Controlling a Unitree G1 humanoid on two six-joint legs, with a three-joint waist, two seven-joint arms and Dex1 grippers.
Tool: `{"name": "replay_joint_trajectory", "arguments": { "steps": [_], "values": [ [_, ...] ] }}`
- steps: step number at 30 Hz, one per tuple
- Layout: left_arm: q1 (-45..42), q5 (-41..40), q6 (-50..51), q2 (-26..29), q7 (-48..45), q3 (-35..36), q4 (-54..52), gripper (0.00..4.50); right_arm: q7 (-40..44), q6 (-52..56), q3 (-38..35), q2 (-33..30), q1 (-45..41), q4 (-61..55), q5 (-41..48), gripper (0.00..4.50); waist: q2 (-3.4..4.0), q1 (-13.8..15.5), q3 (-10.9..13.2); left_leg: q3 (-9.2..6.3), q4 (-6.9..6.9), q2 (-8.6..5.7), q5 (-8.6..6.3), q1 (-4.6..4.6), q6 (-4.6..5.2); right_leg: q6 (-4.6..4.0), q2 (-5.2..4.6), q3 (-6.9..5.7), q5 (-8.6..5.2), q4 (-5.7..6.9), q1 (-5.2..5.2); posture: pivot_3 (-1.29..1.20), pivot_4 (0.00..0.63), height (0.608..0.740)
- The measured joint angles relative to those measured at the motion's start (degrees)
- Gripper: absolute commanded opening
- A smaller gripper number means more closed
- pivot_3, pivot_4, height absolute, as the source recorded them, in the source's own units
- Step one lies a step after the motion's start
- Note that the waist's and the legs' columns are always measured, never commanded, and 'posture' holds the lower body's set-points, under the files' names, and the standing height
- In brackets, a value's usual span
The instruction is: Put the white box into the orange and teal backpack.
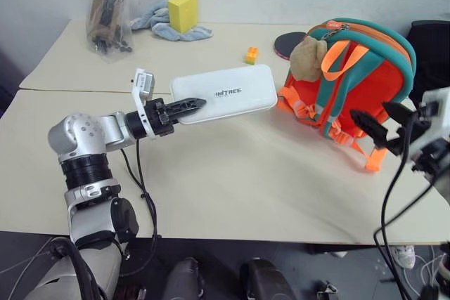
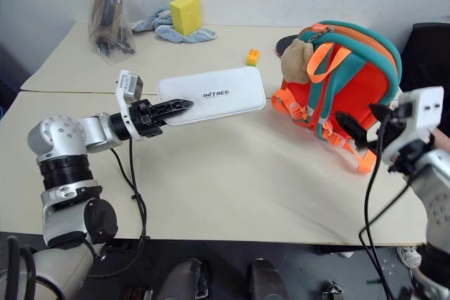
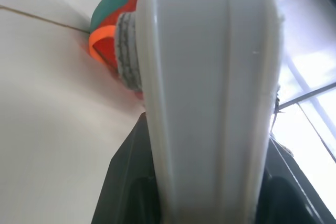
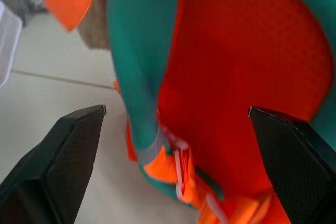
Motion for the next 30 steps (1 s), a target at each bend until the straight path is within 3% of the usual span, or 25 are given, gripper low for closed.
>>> {"name": "replay_joint_trajectory", "arguments": {
  "steps": [8, 16, 22, 27, 30],
  "values": [
    [2.4, -2.3, -0.5, 0.7, 5.1, 1.5, -3.7, 1.36, 0.6, -2.8, 9.9, 5.8, -16.1, 16.1, -2.1, 4.49, 0.02, -0.3, 0.0, 0.06, -0.01, 0.00, 0.00, -0.04, 0.00, 0.00, -0.02, 0.01, 0.00, 0.03, -0.07, 0.00, 0.150, 0.740],
    [4.4, -2.6, -8.1, 3.4, 6.8, 0.2, -4.9, 1.36, 5.5, -10.8, 14.5, 7.1, -19.0, 21.5, -5.7, 1.90, 0.01, -0.4, 0.0, 0.06, -0.01, 0.00, 0.00, -0.05, 0.00, 0.00, -0.03, -0.01, 0.00, 0.03, -0.04, 0.00, 0.150, 0.740],
    [4.3, -2.6, -14.5, 6.3, 6.4, -2.2, -3.6, 1.36, 11.6, -8.3, 15.7, 4.8, -14.1, 13.9, -2.5, 0.02, 0.01, -0.3, 0.0, 0.05, -0.09, 0.01, -0.01, -0.06, -0.01, 0.00, -0.03, -0.02, 0.00, 0.03, -0.04, 0.00, 0.150, 0.740],
    [3.3, -2.7, -18.8, 8.1, 3.6, -6.2, -1.0, 1.36, 17.4, -0.9, 15.1, -0.6, -8.8, 0.6, 6.9, 0.02, 0.02, -0.1, 0.0, 0.04, -0.14, 0.01, -0.02, -0.07, -0.01, 0.00, -0.03, -0.04, 0.00, -0.01, -0.05, 0.00, 0.150, 0.740],
    [3.2, -3.4, -22.6, 11.2, -3.7, -11.0, -1.4, 1.36, 21.3, 7.8, 10.0, -8.3, -3.7, -10.1, 22.7, 0.02, 0.03, 0.1, 0.0, 0.03, -0.32, 0.01, -0.02, -0.14, -0.02, 0.00, -0.03, -0.08, 0.00, -0.28, -0.04, 0.00, 0.150, 0.740]
  ]
}}
